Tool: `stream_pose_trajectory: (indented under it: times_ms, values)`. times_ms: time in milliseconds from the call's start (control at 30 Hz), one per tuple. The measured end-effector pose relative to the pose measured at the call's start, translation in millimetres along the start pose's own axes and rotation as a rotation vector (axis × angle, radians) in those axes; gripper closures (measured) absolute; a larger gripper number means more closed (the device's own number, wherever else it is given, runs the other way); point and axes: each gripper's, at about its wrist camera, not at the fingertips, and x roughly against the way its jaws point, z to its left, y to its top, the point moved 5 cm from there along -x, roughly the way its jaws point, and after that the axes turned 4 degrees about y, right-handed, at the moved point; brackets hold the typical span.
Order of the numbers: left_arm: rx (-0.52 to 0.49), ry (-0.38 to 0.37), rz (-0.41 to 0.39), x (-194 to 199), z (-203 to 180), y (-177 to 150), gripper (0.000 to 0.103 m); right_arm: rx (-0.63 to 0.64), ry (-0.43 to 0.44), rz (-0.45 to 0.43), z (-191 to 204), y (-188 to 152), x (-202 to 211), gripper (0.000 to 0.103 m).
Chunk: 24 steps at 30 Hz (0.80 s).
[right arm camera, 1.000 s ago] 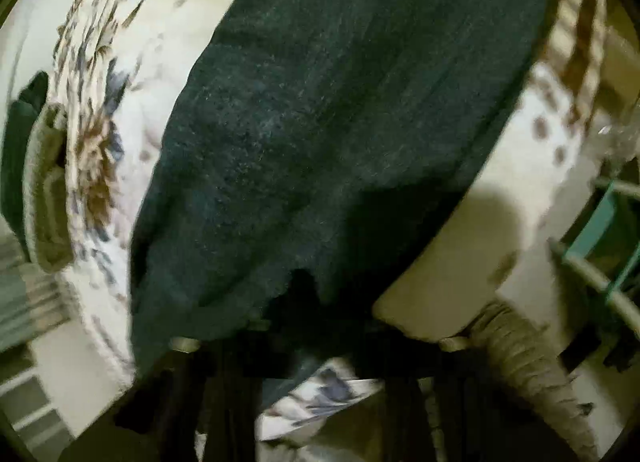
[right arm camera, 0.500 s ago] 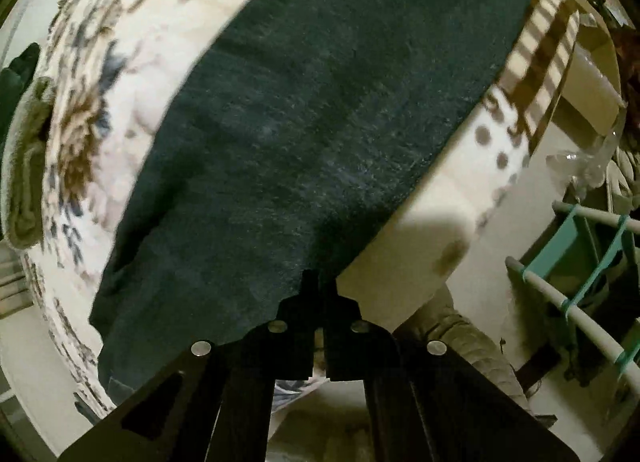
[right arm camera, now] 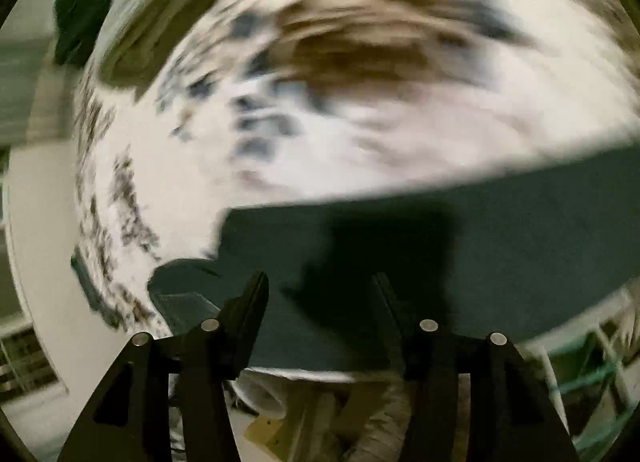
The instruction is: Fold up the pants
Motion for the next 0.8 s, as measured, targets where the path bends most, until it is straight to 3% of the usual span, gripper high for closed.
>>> stream_pose_trajectory:
  times_ms: [67, 133, 333, 367, 400, 500, 533, 567, 600, 700, 800]
  values:
    - [0.041, -0.014, 0.019, -10, 4, 1, 0.049, 0.057, 0.005, 0.066, 32, 21, -33, 0.047]
    - [0.073, -0.027, 0.045, -19, 6, -1, 0.049, 0.128, -0.044, 0.138, 60, 40, -71, 0.047]
    - [0.107, -0.031, 0.097, -40, 9, -7, 0.049, 0.349, -0.204, 0.314, 85, 35, -127, 0.048]
    - [0.107, -0.029, 0.102, -42, 9, -8, 0.049, 0.375, -0.227, 0.313, 84, 31, -130, 0.056]
    - [0.104, -0.026, 0.103, -45, 9, -7, 0.049, 0.408, -0.253, 0.293, 83, 31, -131, 0.075]
    - [0.09, -0.019, 0.1, -49, 5, -7, 0.049, 0.387, -0.211, 0.259, 84, 34, -128, 0.093]
    - [0.08, -0.019, 0.091, -48, 3, -7, 0.05, 0.381, -0.201, 0.244, 84, 36, -127, 0.094]
    - [0.072, -0.025, 0.08, -48, 2, -6, 0.064, 0.365, -0.179, 0.228, 82, 39, -122, 0.096]
    - [0.043, -0.028, 0.061, -46, -3, -5, 0.07, 0.345, -0.158, 0.212, 81, 42, -117, 0.097]
    - [0.01, 0.005, 0.038, -41, -6, -7, 0.08, 0.269, -0.079, 0.161, 70, 57, -95, 0.099]
    - [-0.004, 0.007, 0.032, -38, -2, -8, 0.082, 0.223, -0.035, 0.125, 67, 66, -80, 0.1]
